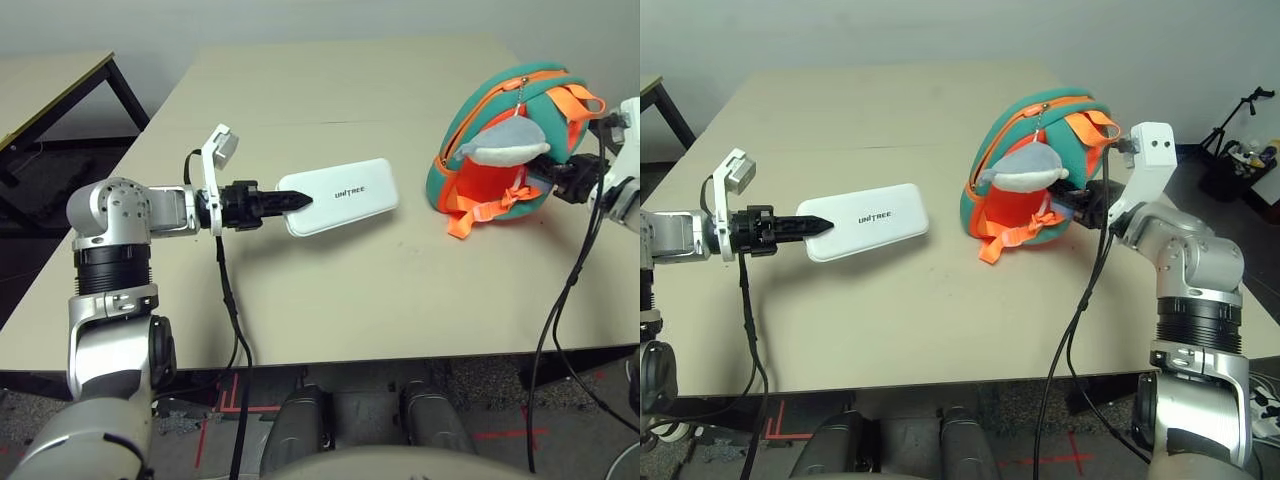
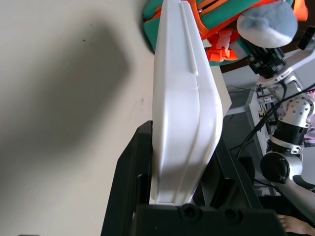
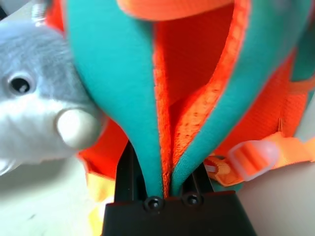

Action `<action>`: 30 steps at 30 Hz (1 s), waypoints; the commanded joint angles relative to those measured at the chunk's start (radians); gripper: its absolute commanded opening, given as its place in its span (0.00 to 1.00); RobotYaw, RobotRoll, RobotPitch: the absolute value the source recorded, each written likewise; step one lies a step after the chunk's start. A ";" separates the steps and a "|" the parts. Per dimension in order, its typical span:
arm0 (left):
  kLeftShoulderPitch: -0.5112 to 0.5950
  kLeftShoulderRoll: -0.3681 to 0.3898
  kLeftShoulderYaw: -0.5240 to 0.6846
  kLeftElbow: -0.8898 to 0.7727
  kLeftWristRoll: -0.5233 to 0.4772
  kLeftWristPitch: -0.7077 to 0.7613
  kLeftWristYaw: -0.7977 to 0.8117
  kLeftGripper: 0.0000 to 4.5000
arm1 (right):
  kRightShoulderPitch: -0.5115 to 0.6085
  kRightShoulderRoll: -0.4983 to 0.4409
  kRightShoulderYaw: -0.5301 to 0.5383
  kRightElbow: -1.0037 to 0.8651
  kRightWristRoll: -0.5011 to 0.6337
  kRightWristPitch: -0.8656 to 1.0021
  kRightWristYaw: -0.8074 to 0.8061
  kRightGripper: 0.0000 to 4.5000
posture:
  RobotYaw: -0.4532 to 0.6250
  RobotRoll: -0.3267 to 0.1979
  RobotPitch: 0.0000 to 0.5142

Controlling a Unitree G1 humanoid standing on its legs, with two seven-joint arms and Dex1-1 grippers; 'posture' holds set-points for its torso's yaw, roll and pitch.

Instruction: Put the pencil case into the backpack and zip it.

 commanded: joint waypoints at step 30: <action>-0.182 0.080 -0.201 0.270 0.153 -0.280 -0.245 0.31 | 0.770 -0.547 -0.623 -0.694 1.442 0.396 -0.347 0.05 | 0.20 0.62 0.14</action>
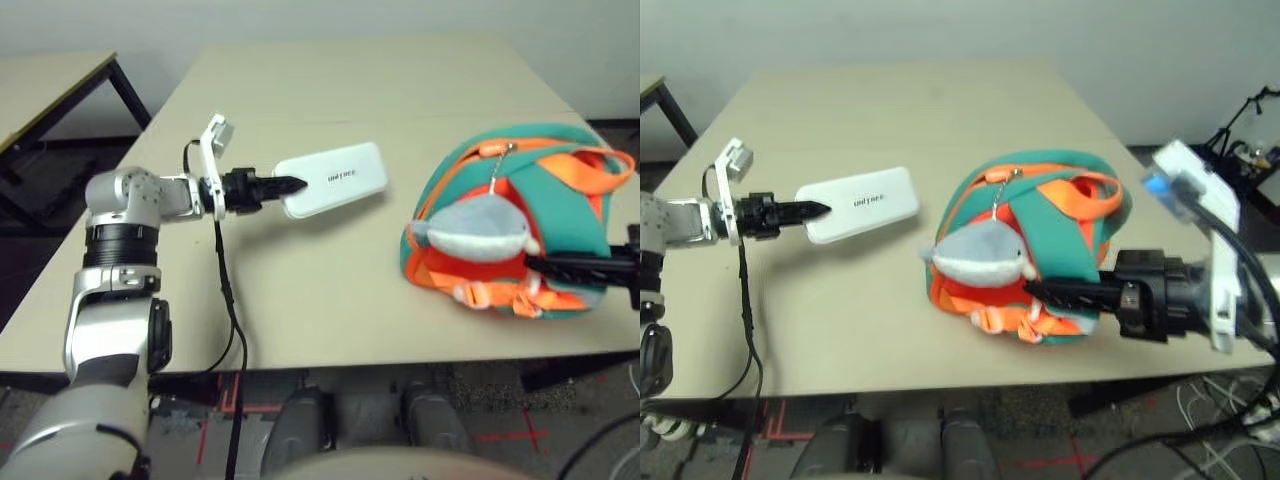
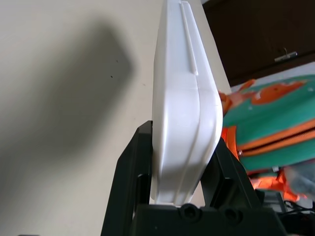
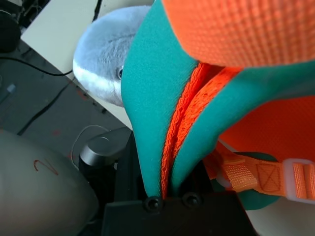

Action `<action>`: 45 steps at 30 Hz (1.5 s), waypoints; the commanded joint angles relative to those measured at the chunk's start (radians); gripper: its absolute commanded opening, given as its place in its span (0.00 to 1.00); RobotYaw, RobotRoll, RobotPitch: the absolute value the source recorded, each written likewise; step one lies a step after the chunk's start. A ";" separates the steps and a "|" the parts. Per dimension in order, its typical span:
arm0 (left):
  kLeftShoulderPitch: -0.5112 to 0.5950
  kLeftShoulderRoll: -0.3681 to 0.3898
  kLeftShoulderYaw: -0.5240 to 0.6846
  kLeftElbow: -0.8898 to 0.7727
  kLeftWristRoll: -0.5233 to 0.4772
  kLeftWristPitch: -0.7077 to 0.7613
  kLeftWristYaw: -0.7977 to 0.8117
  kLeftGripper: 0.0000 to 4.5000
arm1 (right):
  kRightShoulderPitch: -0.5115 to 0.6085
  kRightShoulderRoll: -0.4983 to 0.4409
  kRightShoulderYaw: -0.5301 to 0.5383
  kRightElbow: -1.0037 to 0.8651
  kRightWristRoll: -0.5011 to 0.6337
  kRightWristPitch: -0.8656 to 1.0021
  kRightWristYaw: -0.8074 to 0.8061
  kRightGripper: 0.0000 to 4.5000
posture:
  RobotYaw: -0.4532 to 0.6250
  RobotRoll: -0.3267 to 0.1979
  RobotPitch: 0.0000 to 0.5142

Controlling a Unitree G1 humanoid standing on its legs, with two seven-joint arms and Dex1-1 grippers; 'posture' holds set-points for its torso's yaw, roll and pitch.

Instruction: Put the pencil case into the backpack and zip it.

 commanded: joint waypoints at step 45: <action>-0.426 0.045 -0.543 -0.244 0.290 -0.358 -0.680 0.31 | -0.085 -0.010 0.206 0.020 -0.096 -0.168 -0.029 0.05 | 0.26 0.62 0.19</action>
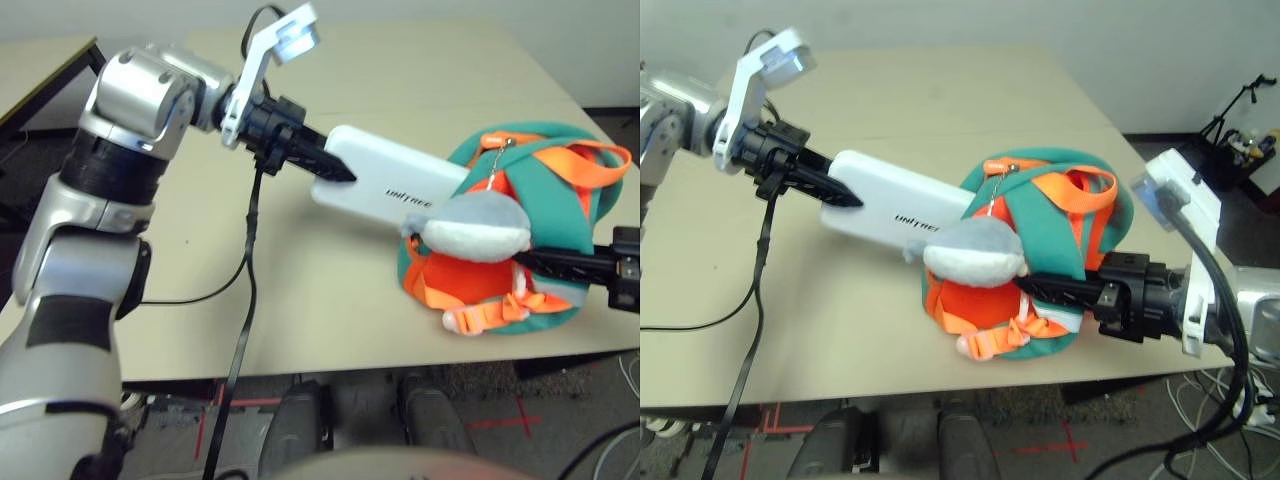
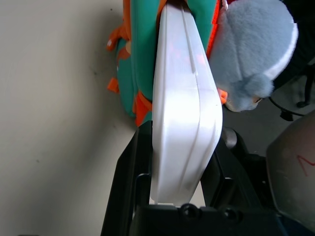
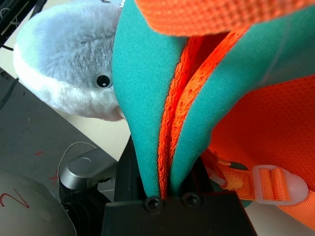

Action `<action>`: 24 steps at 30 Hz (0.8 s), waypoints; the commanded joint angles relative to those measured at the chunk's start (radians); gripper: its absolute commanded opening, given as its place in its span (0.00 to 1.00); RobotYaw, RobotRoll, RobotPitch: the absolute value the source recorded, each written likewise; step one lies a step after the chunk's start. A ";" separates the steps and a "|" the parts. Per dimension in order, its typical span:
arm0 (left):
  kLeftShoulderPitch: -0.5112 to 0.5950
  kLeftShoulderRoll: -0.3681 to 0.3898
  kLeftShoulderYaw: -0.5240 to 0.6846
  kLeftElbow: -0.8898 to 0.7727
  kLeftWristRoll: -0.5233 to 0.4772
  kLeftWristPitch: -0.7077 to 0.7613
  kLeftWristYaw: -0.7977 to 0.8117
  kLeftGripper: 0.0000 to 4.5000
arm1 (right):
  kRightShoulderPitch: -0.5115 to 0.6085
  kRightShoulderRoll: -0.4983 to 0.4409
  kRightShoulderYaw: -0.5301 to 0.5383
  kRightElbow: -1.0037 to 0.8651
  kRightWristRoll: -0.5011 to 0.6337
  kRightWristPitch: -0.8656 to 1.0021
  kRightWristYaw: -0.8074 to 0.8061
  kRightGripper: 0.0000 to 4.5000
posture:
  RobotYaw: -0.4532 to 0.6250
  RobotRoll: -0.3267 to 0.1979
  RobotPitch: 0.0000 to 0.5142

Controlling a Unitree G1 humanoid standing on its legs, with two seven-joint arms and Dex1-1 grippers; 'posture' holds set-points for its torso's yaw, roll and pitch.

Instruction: Put the pencil case into the backpack and zip it.

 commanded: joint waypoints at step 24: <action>0.080 -0.192 -0.118 0.047 0.188 -0.143 0.035 0.31 | -0.086 0.006 0.130 -0.010 0.012 -0.064 -0.023 0.05 | 0.27 0.62 0.19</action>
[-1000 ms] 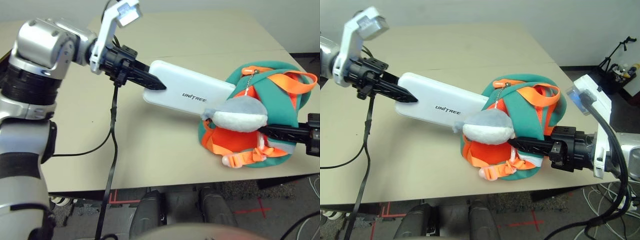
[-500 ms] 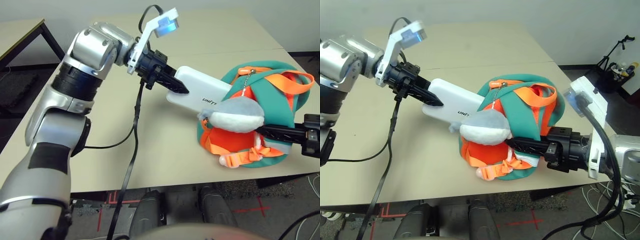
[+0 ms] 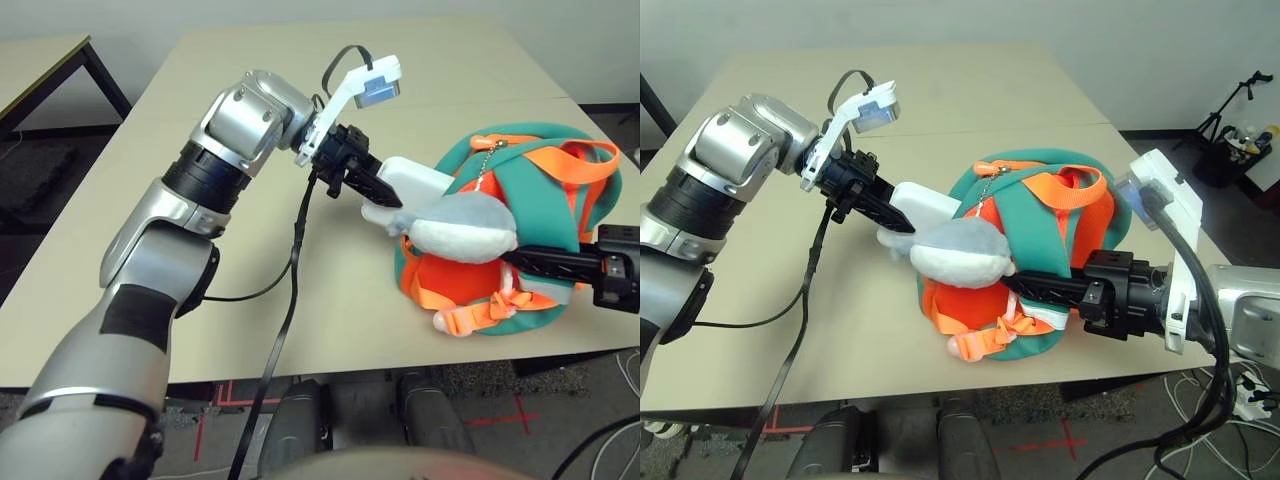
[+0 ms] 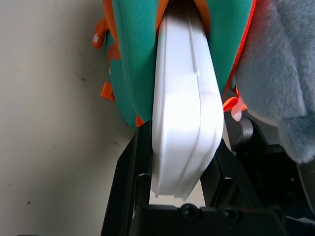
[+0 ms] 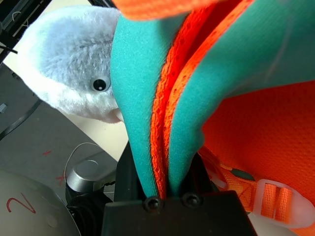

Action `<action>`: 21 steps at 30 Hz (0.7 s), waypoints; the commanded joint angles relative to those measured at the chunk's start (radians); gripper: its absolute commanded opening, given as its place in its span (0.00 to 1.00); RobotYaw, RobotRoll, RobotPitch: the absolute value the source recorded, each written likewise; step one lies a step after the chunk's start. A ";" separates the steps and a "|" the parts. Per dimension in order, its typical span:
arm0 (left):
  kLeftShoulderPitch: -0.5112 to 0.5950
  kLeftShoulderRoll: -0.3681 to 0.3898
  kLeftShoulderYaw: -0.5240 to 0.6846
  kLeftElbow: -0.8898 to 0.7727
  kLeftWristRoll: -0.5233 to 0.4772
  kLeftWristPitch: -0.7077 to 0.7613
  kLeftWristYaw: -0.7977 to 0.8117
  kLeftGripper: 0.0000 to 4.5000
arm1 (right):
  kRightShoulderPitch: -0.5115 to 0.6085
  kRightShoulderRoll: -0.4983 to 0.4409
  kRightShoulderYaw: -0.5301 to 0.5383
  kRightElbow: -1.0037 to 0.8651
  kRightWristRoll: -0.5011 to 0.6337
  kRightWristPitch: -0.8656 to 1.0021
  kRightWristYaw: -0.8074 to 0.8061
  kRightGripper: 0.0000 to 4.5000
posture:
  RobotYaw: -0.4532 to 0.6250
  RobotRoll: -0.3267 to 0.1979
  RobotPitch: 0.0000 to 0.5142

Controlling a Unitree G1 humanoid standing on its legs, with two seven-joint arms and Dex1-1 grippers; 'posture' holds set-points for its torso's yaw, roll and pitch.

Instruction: Put the pencil case into the backpack and zip it.

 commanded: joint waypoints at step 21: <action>-0.095 0.153 0.108 -0.101 -0.128 0.198 -0.045 0.50 | -0.071 0.023 0.068 0.020 -0.065 -0.015 0.035 0.05 | 0.30 0.62 0.16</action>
